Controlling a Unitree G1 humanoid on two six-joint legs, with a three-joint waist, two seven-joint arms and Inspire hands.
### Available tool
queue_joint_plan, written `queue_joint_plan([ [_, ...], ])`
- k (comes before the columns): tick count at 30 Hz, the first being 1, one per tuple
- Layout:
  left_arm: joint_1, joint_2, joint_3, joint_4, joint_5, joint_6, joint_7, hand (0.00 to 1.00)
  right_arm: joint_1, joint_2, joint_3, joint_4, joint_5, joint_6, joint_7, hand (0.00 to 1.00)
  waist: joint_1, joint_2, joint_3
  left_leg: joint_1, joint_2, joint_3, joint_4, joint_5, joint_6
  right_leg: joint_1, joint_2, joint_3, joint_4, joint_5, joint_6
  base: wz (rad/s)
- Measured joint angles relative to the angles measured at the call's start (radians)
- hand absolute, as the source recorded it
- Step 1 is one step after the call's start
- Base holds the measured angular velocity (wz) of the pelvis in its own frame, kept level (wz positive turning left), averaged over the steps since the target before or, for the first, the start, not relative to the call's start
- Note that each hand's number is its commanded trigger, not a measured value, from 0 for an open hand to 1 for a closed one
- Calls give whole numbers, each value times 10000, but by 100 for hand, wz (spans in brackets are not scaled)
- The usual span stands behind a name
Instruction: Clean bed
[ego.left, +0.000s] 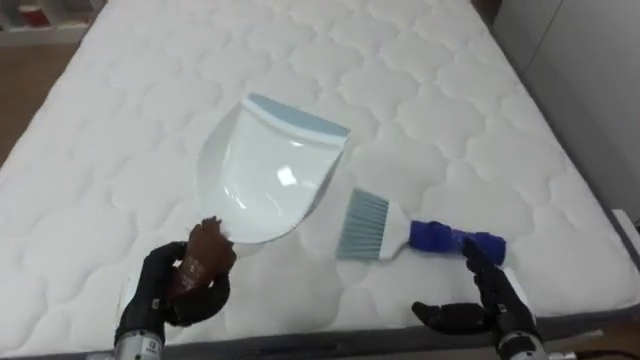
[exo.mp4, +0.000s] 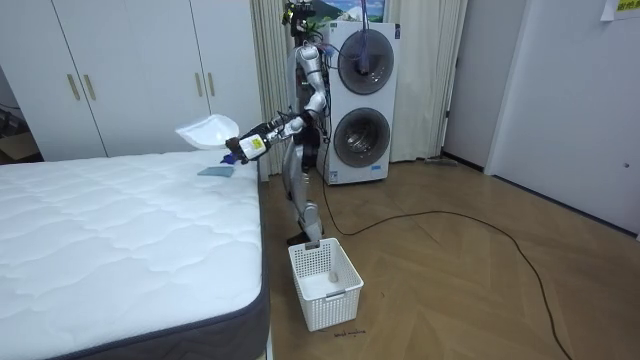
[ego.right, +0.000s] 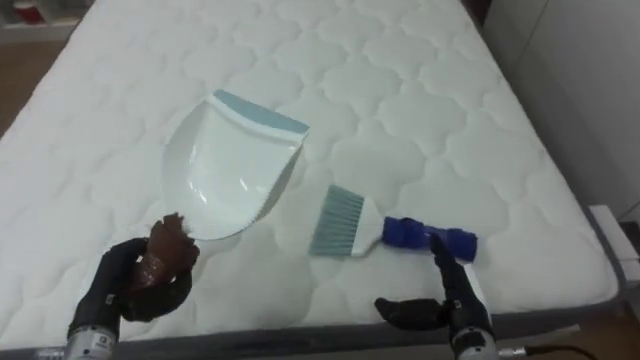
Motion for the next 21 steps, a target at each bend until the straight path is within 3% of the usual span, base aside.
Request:
queue_joint_plan([
  [3, 101, -1, -9, 236, -187, 5, 0, 0, 6, 30, -9, 41, -26, 7, -101, 0, -35, -4, 31, 239, -6, -108, -246, 35, 51, 235, 6, -35, -274, 34, 56, 9],
  [10, 283, -27, 29, 2355, -931, 72, -50, 0, 94, 171, -66, 1659, 274, 72, -453, 0, 68, 44, -2, 634, -14, -202, -856, 240, 156, 721, -7, -145, -1013, 236, 142, 5],
  [13, 523, -34, 203, 3143, -1268, 314, -257, 0, 114, 285, -724, 2816, 1199, 333, -392, 0, 11, 68, -31, 734, -17, -301, -1027, 257, 180, 1036, -47, -317, -1330, 265, 187, 14],
  [16, 737, -161, 882, 4049, -1309, 626, -461, 0, 136, 324, -1509, 4325, 2198, 711, -346, 0, -153, 44, -37, 1038, -26, -421, -1240, 262, 188, 1489, -89, -575, -1794, 274, 220, 23],
  [21, 972, -222, 1766, 5127, -1638, 1358, -660, 0, 373, 346, -1614, 5447, 2257, 1528, -47, 0, -53, -62, -54, 1224, -29, -366, -1367, 264, 193, 1735, -89, -581, -2051, 267, 241, 0],
])
